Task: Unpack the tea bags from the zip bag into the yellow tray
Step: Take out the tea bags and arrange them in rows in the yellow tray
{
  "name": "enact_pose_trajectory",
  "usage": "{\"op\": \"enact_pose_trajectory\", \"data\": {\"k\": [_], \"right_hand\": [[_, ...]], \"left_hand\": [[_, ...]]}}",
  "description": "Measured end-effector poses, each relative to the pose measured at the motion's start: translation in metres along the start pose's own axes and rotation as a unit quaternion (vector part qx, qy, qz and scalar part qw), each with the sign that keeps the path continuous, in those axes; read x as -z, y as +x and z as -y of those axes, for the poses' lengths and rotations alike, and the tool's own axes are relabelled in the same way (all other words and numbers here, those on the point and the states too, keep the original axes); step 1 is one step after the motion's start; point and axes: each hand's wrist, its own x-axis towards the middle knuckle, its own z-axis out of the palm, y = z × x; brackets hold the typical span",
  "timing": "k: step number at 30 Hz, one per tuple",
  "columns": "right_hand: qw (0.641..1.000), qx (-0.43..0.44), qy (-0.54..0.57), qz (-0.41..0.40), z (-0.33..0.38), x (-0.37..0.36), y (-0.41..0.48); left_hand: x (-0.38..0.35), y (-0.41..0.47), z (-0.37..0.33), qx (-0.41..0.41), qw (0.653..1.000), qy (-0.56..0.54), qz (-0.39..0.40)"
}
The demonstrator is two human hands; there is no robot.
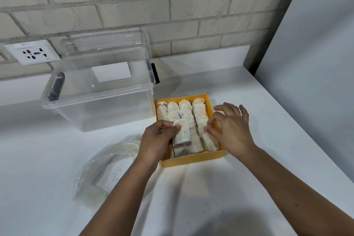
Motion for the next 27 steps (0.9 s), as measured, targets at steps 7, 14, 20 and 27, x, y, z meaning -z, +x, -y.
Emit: {"op": "enact_pose_trajectory", "data": {"k": [7,14,20,27], "right_hand": [[0.956,0.041,0.287,-0.036,0.030,0.022,0.000],[0.951,0.034,0.308,0.013,0.028,0.022,-0.005],[0.937,-0.001,0.345,0.051,0.029,0.025,-0.009],[0.939,-0.017,0.339,0.047,0.027,0.025,-0.008]], "left_hand": [[-0.007,-0.003,-0.002,-0.015,0.999,0.003,0.029],[-0.006,-0.005,-0.001,-0.021,0.999,0.007,0.033],[-0.006,-0.006,-0.003,-0.013,0.999,-0.022,0.040],[-0.005,-0.007,-0.007,-0.003,0.998,-0.056,0.039]]}}
